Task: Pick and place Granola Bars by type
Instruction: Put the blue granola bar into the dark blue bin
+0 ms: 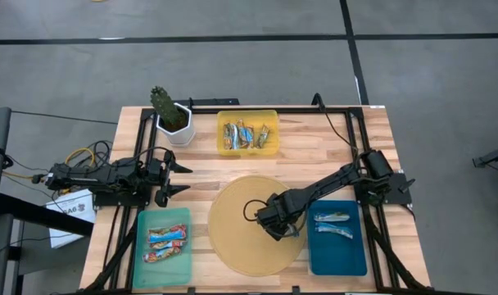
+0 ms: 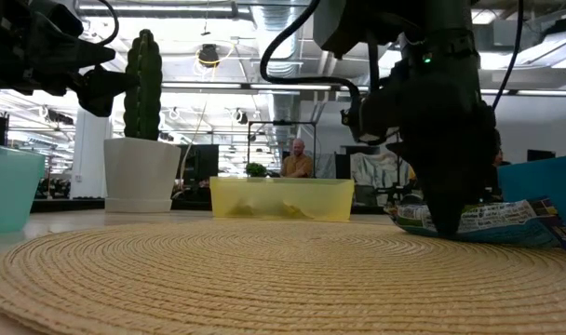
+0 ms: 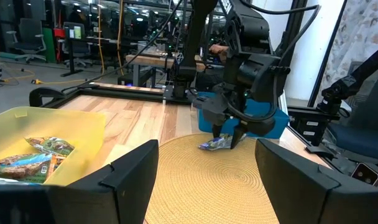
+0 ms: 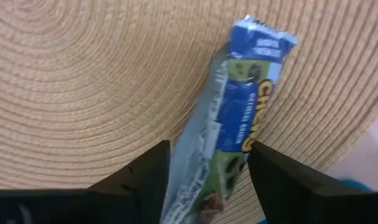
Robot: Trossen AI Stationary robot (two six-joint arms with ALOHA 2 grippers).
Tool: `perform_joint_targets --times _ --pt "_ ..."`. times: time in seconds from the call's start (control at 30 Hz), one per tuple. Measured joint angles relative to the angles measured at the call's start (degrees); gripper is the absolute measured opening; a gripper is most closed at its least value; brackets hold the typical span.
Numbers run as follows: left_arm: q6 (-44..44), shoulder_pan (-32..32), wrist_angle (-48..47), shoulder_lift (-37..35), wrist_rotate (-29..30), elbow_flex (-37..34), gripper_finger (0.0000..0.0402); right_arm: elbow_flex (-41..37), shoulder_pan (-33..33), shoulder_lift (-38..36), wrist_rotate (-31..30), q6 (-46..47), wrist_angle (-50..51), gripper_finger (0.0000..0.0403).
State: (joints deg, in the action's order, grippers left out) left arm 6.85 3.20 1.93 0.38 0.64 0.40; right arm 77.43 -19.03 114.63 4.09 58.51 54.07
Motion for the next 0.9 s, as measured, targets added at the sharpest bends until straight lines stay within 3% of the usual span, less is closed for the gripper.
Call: perform_joint_targets --times 0.17,0.57,0.9 --pt "0.00 -0.02 -0.01 0.00 0.00 0.00 0.0261 0.02 0.83 0.00 -1.26 -0.07 1.00 0.0176" --pt "0.00 0.00 0.00 0.00 0.00 0.00 0.0261 0.02 1.55 0.00 -1.45 -0.54 0.86 0.0056" --pt "0.00 -0.02 -0.02 -0.01 0.00 0.00 0.0261 0.02 1.55 0.00 -1.45 -0.51 -1.59 0.0003"
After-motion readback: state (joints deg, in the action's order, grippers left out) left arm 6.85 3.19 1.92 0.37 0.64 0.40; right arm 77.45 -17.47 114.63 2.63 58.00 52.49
